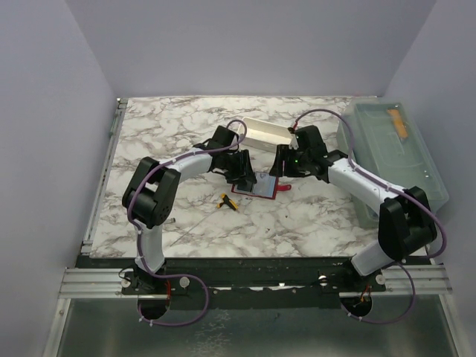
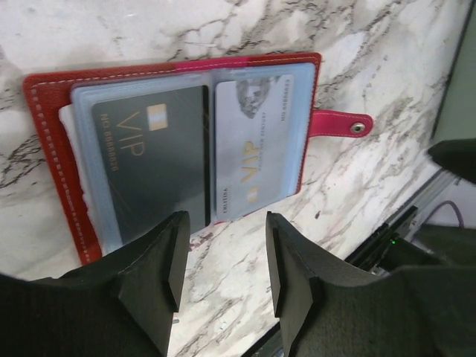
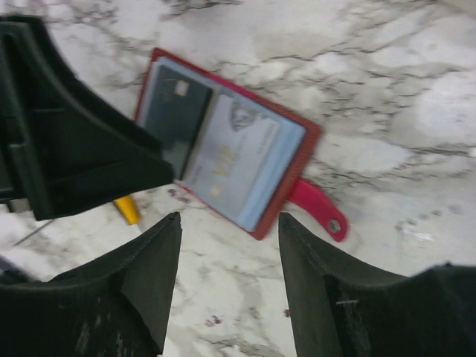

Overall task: Put the credit cards into the card holder
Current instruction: Open the card holder at the center of the board.

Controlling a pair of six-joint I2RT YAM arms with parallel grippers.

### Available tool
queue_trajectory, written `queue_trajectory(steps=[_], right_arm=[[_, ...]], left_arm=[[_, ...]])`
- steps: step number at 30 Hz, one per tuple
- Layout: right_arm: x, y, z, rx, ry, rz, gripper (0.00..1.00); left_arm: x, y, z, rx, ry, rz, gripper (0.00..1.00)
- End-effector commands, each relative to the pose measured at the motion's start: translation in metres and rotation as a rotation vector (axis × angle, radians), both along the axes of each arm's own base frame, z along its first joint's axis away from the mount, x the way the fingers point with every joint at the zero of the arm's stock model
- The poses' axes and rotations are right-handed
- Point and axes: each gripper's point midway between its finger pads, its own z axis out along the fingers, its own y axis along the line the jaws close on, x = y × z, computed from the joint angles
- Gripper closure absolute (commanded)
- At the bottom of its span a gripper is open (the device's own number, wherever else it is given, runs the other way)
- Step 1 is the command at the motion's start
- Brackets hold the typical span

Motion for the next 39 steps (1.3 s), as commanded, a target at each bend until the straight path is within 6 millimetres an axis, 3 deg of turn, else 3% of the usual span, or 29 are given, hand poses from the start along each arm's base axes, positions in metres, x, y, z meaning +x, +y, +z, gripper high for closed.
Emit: queue_trajectory(steps=[1,4,11,19,25,39], right_arm=[[-0.004,0.035,0.004,0.274,0.078,0.039,0.46],[0.001,0.034,-0.006,0.313,0.113,0.002,0.56],[0.004,0.026,-0.031,0.357,0.160,-0.049,0.64],[-0.002,0.023,-0.052,0.357,0.210,-0.055,0.64],[-0.004,0.018,-0.064,0.325,0.229,-0.075,0.61],[-0.003,0.034,-0.061,0.410,0.236,-0.012,0.58]], left_arm=[[0.006,-0.021,0.026,-0.122,-0.024,-0.039,0.52],[0.013,-0.026,0.024,-0.129,0.000,-0.008,0.58],[0.026,-0.031,0.004,-0.104,0.041,0.037,0.67],[0.019,-0.033,-0.021,-0.083,0.088,0.029,0.73],[0.018,-0.034,-0.024,-0.085,0.093,0.025,0.75],[0.015,-0.032,-0.028,-0.075,0.102,0.030,0.76]])
